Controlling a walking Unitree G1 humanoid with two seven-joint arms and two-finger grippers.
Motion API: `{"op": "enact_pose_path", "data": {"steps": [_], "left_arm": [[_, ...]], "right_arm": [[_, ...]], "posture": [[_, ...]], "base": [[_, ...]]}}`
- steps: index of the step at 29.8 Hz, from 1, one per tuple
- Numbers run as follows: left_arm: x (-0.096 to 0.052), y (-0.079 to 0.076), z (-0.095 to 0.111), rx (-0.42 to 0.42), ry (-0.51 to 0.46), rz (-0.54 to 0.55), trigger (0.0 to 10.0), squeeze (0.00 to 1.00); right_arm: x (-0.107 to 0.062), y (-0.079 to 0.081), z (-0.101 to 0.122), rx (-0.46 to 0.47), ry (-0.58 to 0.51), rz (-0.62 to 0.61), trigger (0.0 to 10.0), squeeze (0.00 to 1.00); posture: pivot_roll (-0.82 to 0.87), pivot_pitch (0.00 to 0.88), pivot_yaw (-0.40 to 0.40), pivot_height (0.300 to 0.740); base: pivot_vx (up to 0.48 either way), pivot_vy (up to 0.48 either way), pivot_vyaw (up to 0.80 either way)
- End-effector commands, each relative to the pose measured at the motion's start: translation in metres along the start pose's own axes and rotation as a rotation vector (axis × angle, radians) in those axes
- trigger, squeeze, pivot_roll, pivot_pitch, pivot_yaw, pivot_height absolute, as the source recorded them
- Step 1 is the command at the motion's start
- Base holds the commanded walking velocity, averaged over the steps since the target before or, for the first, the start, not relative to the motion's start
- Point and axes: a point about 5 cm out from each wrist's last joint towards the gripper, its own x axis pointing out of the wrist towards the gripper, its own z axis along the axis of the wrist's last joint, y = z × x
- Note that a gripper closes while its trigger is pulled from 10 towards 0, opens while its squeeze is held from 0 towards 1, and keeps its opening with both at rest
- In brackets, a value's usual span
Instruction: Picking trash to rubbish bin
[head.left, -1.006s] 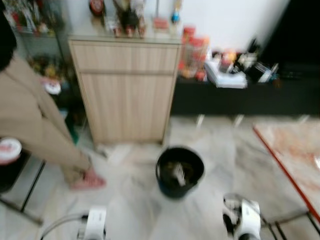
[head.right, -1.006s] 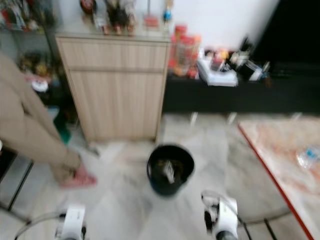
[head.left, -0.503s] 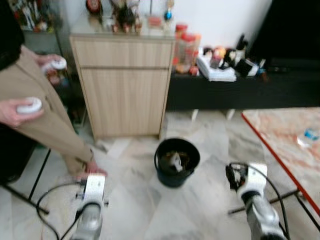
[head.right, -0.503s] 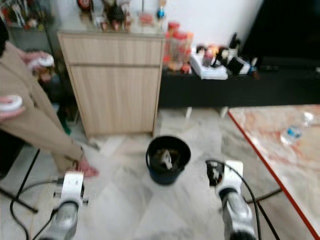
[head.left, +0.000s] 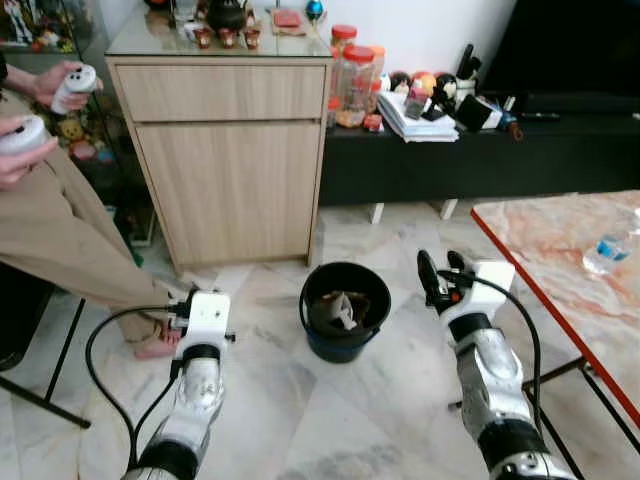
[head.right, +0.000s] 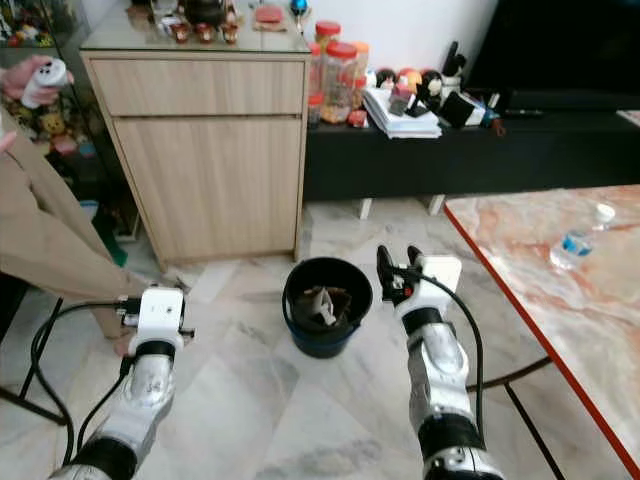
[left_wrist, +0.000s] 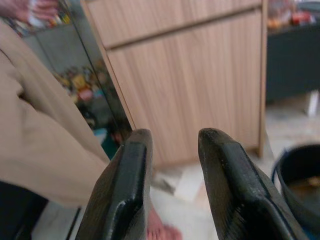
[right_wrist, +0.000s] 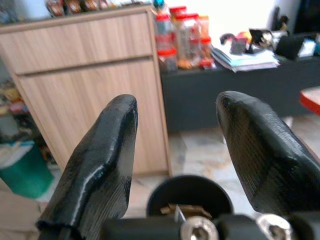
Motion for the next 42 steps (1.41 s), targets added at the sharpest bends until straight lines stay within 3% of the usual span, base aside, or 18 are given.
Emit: {"op": "enact_pose_path", "data": {"steps": [1,6,11,18,29,42], "left_arm": [[0.011,-0.003,0.019,-0.01,-0.074,0.012,10.0,0.0],[0.017,-0.005,0.036,0.03,-0.159,-0.031,10.0,0.0],[0.012,-0.008,0.031,0.101,-0.175,-0.082,10.0,0.0],[0.011,-0.014,0.023,0.073,-0.132,-0.086,10.0,0.0],[0.012,-0.014,0.03,0.053,-0.169,-0.085,10.0,0.0],[0.009,-0.02,0.033,0.039,-0.172,-0.088,10.0,0.0]], "right_arm": [[0.006,0.005,0.012,0.006,-0.046,0.011,10.0,0.0],[0.009,0.006,0.016,0.001,-0.056,0.006,10.0,0.0],[0.005,0.006,0.011,0.005,-0.036,-0.005,10.0,0.0],[-0.002,0.003,-0.004,0.0,0.015,-0.032,10.0,0.0],[-0.005,-0.001,0.001,-0.01,-0.02,-0.06,10.0,0.0],[-0.001,0.009,0.001,0.005,-0.016,-0.04,10.0,0.0]], "posture": [[0.1,0.0,-0.125,0.74],[0.1,0.0,-0.122,0.74],[0.11,0.0,-0.117,0.74],[0.11,0.0,-0.124,0.74],[0.1,0.0,-0.115,0.74],[0.11,0.0,-0.115,0.74]], "base": [[0.0,0.0,0.0],[0.0,0.0,0.0],[0.0,0.0,0.0],[0.0,0.0,0.0],[0.0,0.0,0.0],[0.0,0.0,0.0]]}}
